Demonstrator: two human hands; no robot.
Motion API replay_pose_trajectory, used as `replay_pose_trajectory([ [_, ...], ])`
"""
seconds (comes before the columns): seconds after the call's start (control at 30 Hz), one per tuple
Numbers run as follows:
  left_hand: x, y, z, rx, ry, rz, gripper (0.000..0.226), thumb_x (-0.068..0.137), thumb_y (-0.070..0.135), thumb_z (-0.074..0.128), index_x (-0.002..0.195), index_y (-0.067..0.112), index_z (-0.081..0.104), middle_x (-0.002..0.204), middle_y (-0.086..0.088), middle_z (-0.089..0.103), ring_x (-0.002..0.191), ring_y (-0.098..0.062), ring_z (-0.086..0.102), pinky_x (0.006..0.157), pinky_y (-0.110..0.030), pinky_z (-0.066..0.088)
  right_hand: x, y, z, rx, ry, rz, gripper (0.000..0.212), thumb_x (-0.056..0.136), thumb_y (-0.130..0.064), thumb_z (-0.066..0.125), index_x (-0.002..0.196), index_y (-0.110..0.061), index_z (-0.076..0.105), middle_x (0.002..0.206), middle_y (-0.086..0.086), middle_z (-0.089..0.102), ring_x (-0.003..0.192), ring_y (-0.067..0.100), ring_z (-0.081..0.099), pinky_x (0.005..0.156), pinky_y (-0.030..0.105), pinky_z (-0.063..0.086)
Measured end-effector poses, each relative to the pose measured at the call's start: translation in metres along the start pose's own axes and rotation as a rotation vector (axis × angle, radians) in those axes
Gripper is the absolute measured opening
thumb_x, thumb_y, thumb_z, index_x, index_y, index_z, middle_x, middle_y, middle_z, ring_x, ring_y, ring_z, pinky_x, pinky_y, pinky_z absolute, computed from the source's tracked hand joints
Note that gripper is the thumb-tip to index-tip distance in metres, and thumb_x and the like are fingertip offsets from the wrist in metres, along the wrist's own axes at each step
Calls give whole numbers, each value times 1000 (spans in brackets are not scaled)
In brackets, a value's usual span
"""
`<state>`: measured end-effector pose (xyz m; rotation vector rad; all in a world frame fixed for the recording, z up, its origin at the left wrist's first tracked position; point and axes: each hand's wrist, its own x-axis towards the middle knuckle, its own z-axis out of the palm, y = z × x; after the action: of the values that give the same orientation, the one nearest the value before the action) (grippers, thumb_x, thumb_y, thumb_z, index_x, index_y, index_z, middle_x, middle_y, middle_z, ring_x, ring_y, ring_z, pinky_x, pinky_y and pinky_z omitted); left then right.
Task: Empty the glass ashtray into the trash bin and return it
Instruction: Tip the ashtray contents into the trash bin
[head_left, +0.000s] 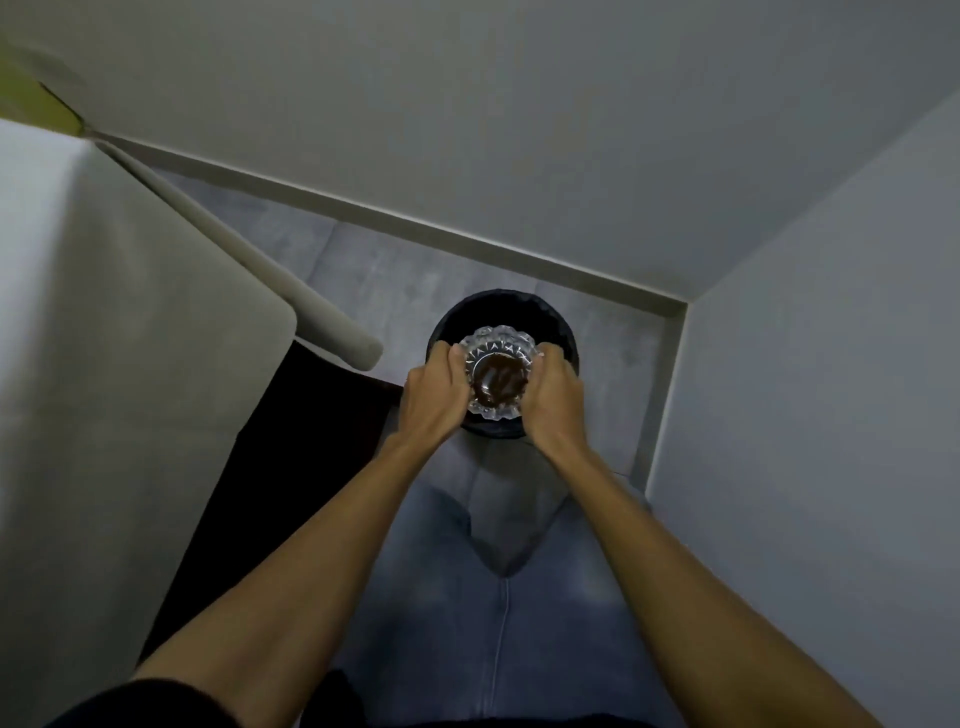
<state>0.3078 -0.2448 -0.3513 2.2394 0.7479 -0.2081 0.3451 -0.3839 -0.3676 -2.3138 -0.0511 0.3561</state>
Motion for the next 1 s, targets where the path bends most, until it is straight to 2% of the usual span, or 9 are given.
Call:
replay_pose_trajectory([
  [0.17, 52, -67, 75, -15, -34, 25, 42, 106, 40, 25, 96, 10, 53, 93, -14, 65, 84, -29, 62, 74, -40, 49, 38, 72, 72, -30, -24, 6, 23, 102, -20, 31, 112, -10, 49, 102, 11, 59, 86, 24, 57, 70, 33, 42],
  [0.23, 71, -86, 98, -23, -22, 45, 42, 107, 39, 25, 95, 11, 53, 88, -9, 64, 82, -26, 60, 73, -37, 45, 52, 96, 95, -43, -16, -28, 21, 100, -15, 33, 112, -8, 49, 102, 13, 59, 87, 26, 58, 71, 32, 39],
  [0.3, 88, -105, 118, -28, -10, 62, 40, 107, 38, 24, 92, 13, 51, 83, -4, 60, 79, -23, 57, 71, -35, 42, 67, 116, 115, -40, -20, -48, 23, 100, -17, 33, 113, -9, 49, 102, 12, 60, 87, 26, 58, 71, 32, 39],
  [0.4, 119, -134, 151, -38, 28, 119, 39, 106, 36, 24, 94, 11, 52, 85, -4, 60, 81, -24, 59, 73, -38, 47, 91, 148, 148, 2, -11, -101, 27, 102, -24, 30, 115, -10, 50, 102, 12, 60, 88, 27, 60, 72, 34, 42],
  [0.57, 143, -144, 157, -4, 7, 191, 41, 106, 35, 25, 110, 12, 59, 101, -10, 68, 96, -28, 63, 84, -40, 49, 100, 159, 149, 32, 11, -134, 33, 102, -31, 40, 125, -12, 55, 108, 7, 61, 93, 18, 57, 78, 23, 37],
  [0.7, 162, -152, 165, -10, 27, 207, 39, 107, 30, 28, 109, 9, 60, 99, -11, 69, 95, -29, 63, 77, -32, 39, 87, 174, 149, 88, 23, -266, 42, 96, -31, 58, 135, -16, 52, 123, 1, 44, 77, 11, 61, 74, 13, 47],
  [0.77, 164, -149, 166, -22, 39, 214, 38, 106, 30, 29, 107, 9, 61, 99, -12, 69, 96, -31, 63, 77, -32, 38, 75, 182, 147, 98, 7, -371, 43, 89, -28, 68, 129, -17, 58, 132, 2, 40, 74, 9, 62, 75, 15, 53],
  [0.9, 167, -142, 165, -20, 30, 227, 40, 107, 30, 30, 114, 10, 63, 107, -14, 70, 104, -32, 63, 79, -31, 38, 65, 191, 142, -92, -1, -543, 45, 78, -31, 79, 118, -19, 66, 145, 8, 36, 82, 10, 55, 81, 20, 51],
  [1.0, 164, -144, 164, -17, 5, 205, 40, 107, 30, 30, 116, 9, 63, 110, -14, 69, 105, -31, 61, 79, -31, 36, 67, 188, 145, -174, 82, -598, 32, 80, -24, 78, 107, -13, 65, 140, 11, 42, 80, 12, 51, 71, 29, 54],
])
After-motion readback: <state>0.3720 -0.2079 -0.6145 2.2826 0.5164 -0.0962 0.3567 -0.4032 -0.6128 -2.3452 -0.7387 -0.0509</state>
